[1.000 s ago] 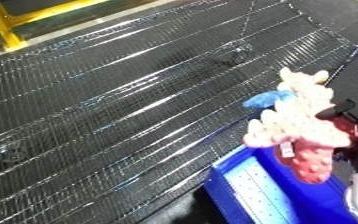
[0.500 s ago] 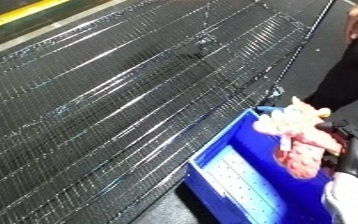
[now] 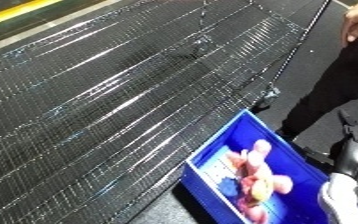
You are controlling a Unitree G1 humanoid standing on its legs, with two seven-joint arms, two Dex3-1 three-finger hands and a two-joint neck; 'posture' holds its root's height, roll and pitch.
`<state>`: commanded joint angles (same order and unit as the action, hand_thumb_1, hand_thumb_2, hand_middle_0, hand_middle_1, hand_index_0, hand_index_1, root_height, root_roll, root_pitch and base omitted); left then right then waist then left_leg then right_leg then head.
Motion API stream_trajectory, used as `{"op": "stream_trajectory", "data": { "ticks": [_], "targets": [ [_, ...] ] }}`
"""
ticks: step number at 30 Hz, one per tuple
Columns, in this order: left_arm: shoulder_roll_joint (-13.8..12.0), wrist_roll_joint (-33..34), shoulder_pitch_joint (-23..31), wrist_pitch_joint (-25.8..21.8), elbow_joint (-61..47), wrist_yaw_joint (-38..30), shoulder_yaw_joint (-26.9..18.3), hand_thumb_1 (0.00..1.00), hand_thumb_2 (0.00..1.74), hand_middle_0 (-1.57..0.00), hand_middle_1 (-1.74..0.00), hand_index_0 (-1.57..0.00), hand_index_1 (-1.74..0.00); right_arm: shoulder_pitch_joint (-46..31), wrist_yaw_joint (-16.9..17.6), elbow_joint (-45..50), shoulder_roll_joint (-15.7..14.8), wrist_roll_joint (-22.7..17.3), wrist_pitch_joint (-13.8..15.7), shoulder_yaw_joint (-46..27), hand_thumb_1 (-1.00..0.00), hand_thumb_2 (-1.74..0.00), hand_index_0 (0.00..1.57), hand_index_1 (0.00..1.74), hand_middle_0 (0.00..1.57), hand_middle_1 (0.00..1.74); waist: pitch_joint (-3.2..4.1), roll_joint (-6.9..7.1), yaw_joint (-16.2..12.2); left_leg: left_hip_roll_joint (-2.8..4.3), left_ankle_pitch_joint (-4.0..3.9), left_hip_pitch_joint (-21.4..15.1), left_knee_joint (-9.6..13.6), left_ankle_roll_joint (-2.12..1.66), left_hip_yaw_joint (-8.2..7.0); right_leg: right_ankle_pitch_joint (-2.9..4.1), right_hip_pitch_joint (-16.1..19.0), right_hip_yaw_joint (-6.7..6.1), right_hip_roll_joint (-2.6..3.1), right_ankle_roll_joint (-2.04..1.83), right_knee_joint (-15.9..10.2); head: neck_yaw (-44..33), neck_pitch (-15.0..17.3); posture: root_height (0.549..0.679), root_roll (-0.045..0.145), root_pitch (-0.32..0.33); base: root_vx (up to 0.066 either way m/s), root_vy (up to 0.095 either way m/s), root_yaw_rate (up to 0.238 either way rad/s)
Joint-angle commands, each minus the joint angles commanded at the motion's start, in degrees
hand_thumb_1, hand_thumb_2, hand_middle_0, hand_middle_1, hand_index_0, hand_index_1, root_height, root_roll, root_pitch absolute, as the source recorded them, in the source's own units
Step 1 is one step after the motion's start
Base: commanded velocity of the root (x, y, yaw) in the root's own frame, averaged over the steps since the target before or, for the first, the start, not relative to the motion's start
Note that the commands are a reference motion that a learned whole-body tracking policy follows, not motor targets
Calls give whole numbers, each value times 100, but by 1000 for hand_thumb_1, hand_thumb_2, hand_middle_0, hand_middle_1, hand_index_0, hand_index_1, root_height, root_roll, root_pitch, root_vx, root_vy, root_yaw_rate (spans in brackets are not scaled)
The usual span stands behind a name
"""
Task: Pick up the object and place it into the box
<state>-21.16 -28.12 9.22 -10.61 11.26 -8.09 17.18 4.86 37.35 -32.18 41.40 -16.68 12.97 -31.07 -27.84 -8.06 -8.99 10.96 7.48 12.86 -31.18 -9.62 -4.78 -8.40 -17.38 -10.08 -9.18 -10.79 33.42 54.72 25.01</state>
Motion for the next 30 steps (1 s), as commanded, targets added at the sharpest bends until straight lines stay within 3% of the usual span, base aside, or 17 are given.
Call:
{"op": "stream_trajectory", "data": {
  "ticks": [6, 10, 17, 24, 30],
  "targets": [
    [-15, 51, 70, 18, -12, -16, -54, 1000, 1740, -1570, -1740, -1570, -1740, 19, 125, 2, -56, 134, -81, 30, 0, 0, 0, 0, 0, 0, 5, 36, 99, -8, -8, 24, -6, 2, 39, 7, 6, 27, 4, -8, 0, -77, 4, 635, 91, -190, -5, -8, 40],
    [4, 71, 120, 53, -14, -23, -110, 1000, 1740, -1570, -1740, -1570, -1740, 37, 34, 422, -164, 284, -67, 177, 0, 0, 0, 0, 0, 0, 14, 59, 162, -19, -23, 44, -9, 3, 77, 4, 13, 49, 6, -10, 10, -392, 46, 636, 89, -190, -13, -6, 51],
    [90, 81, 157, 196, 9, 21, -284, 1000, 1740, -1570, -1740, -1570, -1740, -25, -658, 1500, -431, 97, 124, 588, 0, 0, 0, 0, 0, 0, 27, 145, 283, -53, -62, 83, -23, -3, 174, 0, 33, 88, 25, -3, 39, -1081, 90, 635, 83, -192, -13, -9, 77],
    [180, 143, 255, 338, 51, 27, -382, 1000, 1740, -1570, -1740, -1570, -1740, 0, -1102, 2258, -792, 77, 95, 1074, 0, 0, 0, 0, 0, 0, 19, 245, 449, -82, -82, 157, -70, 5, 266, -7, 26, 122, 51, 1, 92, -1898, 78, 634, 77, -194, -18, -4, 76],
    [233, 91, 293, 386, 2, -44, -502, 1000, 1740, -1570, -1740, -1570, -1740, 181, -1488, 2532, -944, -245, 107, 1542, 0, 0, 0, 0, 0, 0, 4, 346, 596, -99, -86, 227, -138, 4, 324, -8, 15, 133, 66, 17, 137, -2628, -49, 634, 74, -195, -19, 4, 66]
  ]
}}
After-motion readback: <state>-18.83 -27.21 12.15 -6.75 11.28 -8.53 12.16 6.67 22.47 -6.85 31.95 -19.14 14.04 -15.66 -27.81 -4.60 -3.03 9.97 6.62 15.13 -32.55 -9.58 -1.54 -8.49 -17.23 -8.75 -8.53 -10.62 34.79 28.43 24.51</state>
